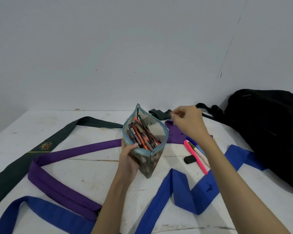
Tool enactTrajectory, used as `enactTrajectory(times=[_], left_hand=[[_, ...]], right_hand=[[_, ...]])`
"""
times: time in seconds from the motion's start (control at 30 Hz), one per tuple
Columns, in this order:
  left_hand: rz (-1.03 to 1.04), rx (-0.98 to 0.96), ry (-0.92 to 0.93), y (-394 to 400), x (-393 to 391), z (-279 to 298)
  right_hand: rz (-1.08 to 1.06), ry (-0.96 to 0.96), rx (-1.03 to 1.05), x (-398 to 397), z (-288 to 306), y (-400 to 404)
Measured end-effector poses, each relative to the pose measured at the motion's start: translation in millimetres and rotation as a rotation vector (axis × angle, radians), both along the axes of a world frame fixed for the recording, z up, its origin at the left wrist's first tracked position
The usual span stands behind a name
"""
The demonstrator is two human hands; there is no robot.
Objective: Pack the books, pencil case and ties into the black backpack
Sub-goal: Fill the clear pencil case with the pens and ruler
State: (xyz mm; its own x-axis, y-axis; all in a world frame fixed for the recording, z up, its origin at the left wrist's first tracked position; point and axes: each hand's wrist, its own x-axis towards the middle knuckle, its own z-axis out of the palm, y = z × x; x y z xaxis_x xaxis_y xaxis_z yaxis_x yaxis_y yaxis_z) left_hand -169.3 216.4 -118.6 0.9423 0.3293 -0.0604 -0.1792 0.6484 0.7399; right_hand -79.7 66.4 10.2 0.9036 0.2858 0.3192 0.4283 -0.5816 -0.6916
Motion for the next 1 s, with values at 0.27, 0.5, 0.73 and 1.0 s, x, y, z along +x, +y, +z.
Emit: enactTrajectory(times=[0.27,0.5,0.73,1.0], left_hand=[[-0.037,0.064,-0.03,-0.6,0.2,2.4],[-0.149,0.107,-0.047,-24.3,5.4,8.2],[-0.201,0.038,-0.016,-49.5,22.9,9.3],[-0.192,0.052,-0.015,-47.3,28.2,3.8]], right_hand=[[-0.167,0.345,-0.475,19.1,-59.2,-80.5],[-0.136,0.487,-0.45,22.4,-90.8,-81.5],[-0.116,0.477,-0.37,28.9,-96.6,-84.5],[-0.105,0.316,0.335,16.5,-15.0,-79.4]])
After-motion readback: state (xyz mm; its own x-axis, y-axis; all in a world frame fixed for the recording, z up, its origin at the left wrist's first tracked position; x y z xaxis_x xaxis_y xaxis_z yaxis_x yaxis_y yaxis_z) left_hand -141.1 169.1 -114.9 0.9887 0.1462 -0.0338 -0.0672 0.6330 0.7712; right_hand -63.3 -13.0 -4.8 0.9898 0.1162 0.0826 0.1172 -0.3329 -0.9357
